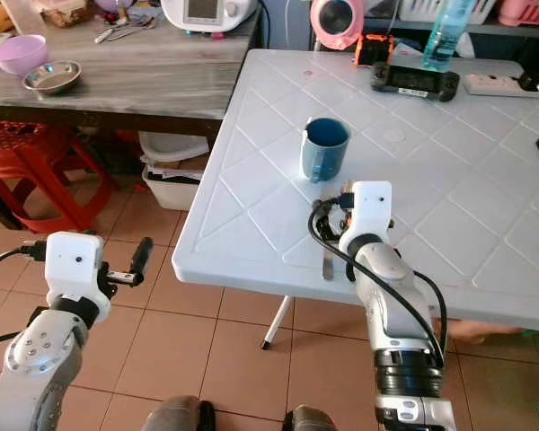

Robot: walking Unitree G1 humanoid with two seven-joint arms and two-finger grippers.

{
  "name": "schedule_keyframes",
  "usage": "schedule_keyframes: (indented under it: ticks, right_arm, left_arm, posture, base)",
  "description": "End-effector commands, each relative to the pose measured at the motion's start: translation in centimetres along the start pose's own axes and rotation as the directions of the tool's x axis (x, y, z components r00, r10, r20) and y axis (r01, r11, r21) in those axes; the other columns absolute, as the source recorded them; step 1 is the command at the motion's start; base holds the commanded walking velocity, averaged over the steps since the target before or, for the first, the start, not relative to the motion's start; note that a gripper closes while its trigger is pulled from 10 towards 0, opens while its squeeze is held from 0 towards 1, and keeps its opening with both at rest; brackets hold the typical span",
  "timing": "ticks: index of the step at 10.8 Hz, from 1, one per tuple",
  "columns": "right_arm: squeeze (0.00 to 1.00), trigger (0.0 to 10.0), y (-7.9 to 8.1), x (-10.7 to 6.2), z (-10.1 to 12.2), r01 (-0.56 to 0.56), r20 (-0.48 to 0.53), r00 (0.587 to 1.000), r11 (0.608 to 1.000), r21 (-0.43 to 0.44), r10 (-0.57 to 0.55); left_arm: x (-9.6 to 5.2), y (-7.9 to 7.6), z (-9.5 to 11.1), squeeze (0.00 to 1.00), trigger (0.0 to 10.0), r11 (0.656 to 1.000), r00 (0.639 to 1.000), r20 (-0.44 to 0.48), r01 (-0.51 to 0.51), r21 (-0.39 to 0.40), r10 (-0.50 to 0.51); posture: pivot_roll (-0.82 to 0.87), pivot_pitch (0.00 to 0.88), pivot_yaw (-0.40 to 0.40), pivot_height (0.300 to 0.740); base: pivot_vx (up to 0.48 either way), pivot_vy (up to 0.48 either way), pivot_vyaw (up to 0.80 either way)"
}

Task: Setting the table

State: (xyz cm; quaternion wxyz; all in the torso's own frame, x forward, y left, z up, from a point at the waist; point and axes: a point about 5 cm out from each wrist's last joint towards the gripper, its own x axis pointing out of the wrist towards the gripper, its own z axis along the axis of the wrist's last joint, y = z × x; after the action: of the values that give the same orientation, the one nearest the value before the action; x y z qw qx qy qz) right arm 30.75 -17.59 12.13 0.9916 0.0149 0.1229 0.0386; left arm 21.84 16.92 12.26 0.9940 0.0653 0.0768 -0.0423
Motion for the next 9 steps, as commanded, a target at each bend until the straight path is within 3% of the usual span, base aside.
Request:
schedule_keyframes:
  ticks: [1,6,9]
  right_arm:
    - [0.00,10.0,0.2,0.1,0.3,-0.008,-0.001,1.000,1.000,0.012,0.008]
    - [0.00,10.0,3.2,-0.2,0.3,-0.089,-0.017,0.996,0.994,0.066,0.090]
    - [0.00,10.0,3.0,-0.1,0.0,-0.065,-0.044,0.997,0.994,0.084,0.069]
  left_arm:
    - [-0.1,-0.1,0.2,0.00,10.0,1.000,1.000,0.000,0.012,0.004,-0.012]
    - [0.0,-0.3,-0.1,0.00,10.0,1.000,1.000,-0.015,0.015,-0.004,-0.015]
    - [0.1,-0.3,-0.2,0.00,10.0,1.000,1.000,-0.018,0.014,-0.010,-0.014]
  posture:
    - [0.10,0.075,0.030,0.740]
    - [0.09,0.082,0.024,0.740]
    - [0.09,0.086,0.022,0.740]
  base:
    - [0.000,0.000,0.00]
    - [0.000,0.000,0.00]
    - [0.000,0.000,0.00]
